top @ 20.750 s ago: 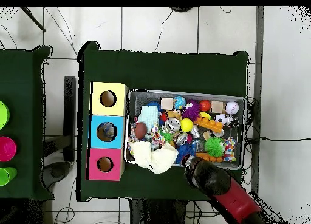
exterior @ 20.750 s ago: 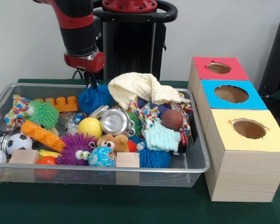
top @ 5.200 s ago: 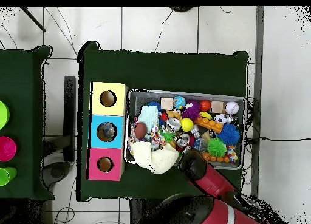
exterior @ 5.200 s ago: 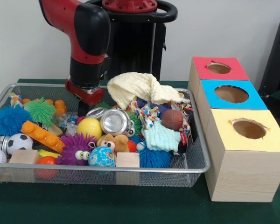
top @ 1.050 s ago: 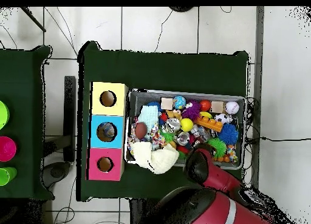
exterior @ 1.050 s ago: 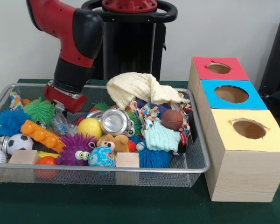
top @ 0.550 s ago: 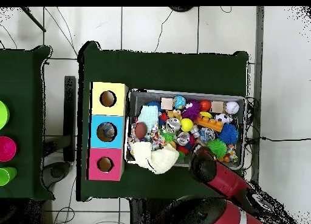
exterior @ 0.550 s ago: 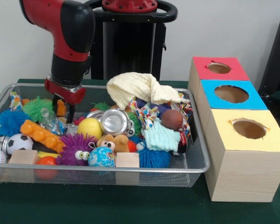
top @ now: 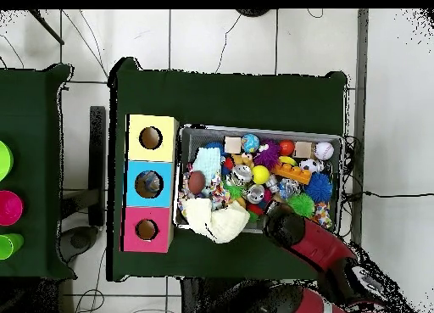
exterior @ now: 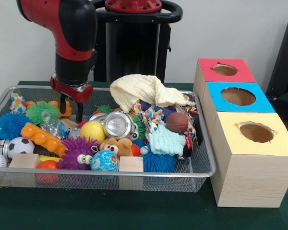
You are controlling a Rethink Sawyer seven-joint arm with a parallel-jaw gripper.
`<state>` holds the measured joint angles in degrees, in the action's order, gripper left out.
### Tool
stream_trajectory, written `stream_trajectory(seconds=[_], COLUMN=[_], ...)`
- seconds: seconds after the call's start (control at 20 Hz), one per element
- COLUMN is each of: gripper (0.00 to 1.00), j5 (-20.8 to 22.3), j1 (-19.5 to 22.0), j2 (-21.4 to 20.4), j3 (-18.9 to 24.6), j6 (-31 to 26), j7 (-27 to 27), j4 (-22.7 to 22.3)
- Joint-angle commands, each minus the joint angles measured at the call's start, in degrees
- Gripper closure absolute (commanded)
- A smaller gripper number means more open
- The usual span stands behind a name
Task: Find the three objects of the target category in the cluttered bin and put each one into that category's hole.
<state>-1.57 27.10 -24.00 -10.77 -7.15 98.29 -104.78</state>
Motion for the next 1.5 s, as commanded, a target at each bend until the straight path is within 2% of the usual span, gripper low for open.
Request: stream_trajectory(seconds=[0.05,0.3,0.6,0.75,0.85,0.95,1.05,1.25,1.5], gripper=[0.00,0.00,0.00,0.00,0.00,0.00,0.00,0.00,0.00], j5=[-1.2,-0.7,0.3,0.5,1.5,4.5,7.3,9.8,9.8], j1=[0.3,-0.9,-0.6,0.7,5.8,11.4,14.3,15.9,16.1], j2=[-5.1,-9.1,-9.2,-8.9,-8.3,-6.5,-4.6,-3.0,-1.6], j3=[3.1,2.3,1.9,3.7,10.3,17.4,20.9,22.8,22.7], j6=[-9.0,-11.5,-10.8,-6.0,3.6,12.3,17.5,22.4,23.9], j7=[6.8,6.5,6.5,7.1,8.5,9.8,10.7,13.1,12.9], j4=[-0.1,-0.4,-1.2,-1.3,-3.6,-5.0,-4.6,-4.4,-3.6])
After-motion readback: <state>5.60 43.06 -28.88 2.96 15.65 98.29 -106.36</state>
